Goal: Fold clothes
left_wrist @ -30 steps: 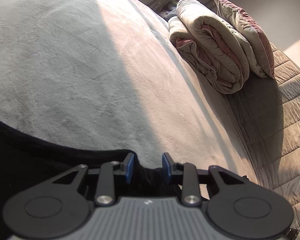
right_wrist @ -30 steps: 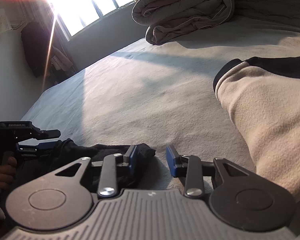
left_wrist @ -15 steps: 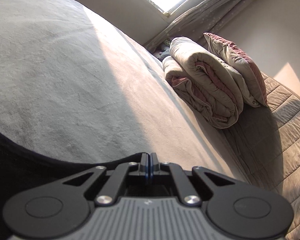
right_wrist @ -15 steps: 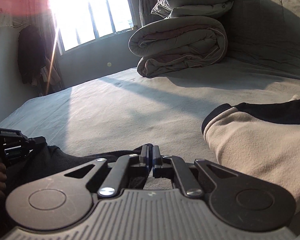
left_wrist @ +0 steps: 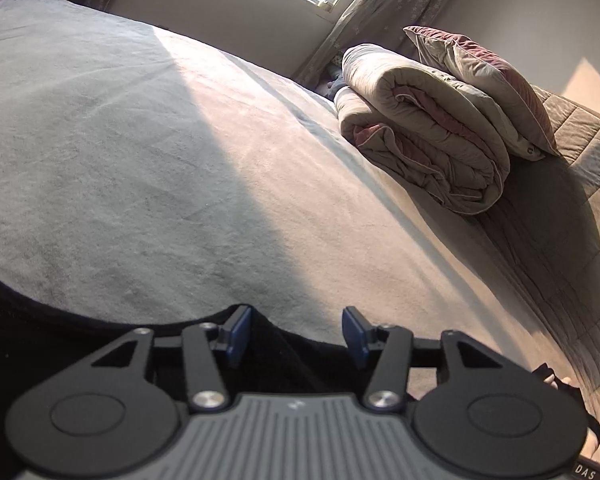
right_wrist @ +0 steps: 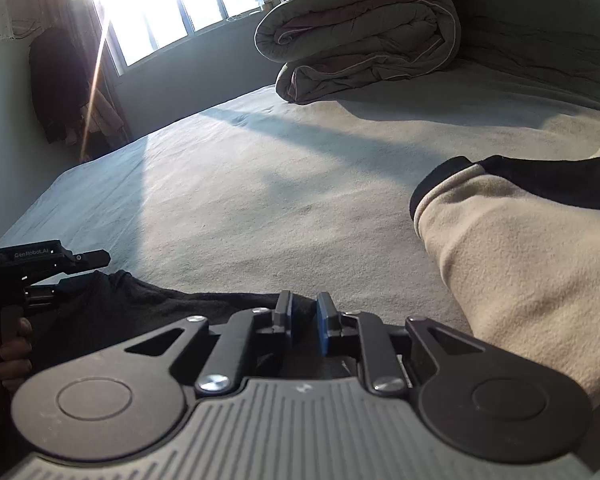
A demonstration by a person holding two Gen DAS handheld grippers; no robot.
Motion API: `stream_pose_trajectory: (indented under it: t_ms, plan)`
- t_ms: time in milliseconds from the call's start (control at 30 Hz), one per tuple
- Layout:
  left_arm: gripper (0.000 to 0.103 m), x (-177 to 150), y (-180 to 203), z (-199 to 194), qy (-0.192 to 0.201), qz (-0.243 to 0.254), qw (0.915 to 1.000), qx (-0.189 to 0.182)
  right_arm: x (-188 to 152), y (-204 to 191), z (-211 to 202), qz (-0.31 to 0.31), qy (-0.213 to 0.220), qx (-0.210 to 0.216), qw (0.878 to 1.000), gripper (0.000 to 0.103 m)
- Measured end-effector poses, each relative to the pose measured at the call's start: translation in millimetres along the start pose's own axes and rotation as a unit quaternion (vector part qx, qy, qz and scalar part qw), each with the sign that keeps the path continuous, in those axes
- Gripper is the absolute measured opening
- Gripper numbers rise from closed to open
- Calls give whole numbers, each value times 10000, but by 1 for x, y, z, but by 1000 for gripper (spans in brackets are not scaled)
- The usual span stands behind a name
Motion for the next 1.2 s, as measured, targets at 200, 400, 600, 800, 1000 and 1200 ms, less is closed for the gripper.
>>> stream_pose_trajectory:
  t_ms: [200,400,600,800,1000,1200]
  plan:
    - [59,-16,29,-25,-95,741,9963,414,2,3,-4,135,-74,311,9994,43]
    - [58,-73,82,-43,-511,1983,9787,-157,3,6,-8,288,-135,647,9974,43]
    - [51,-134,129,-47,-901,3279,9387,-562,1,7,1,381,-93,838,9957,43]
    - [49,-160,156,-31,-892,3986,9119,-400,-2,4,12,210,-1,700,9973,34]
    - [12,-161,171,-8,-870,3908,9154,-424,3,6,13,95,356,411,9985,1]
    - [14,-156,182,6,-1182,3171,9326,-1254,9,11,11,72,564,263,9980,1]
Point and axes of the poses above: each gripper's, at about its wrist camera, not at the fingertips, and z roughly the way its jaws point, y to its right, x to its top, the point moved 10 cm from there along z, roughly the way its jaws point, and after that the axes turned 15 degrees about -y, right-handed, at the moved point
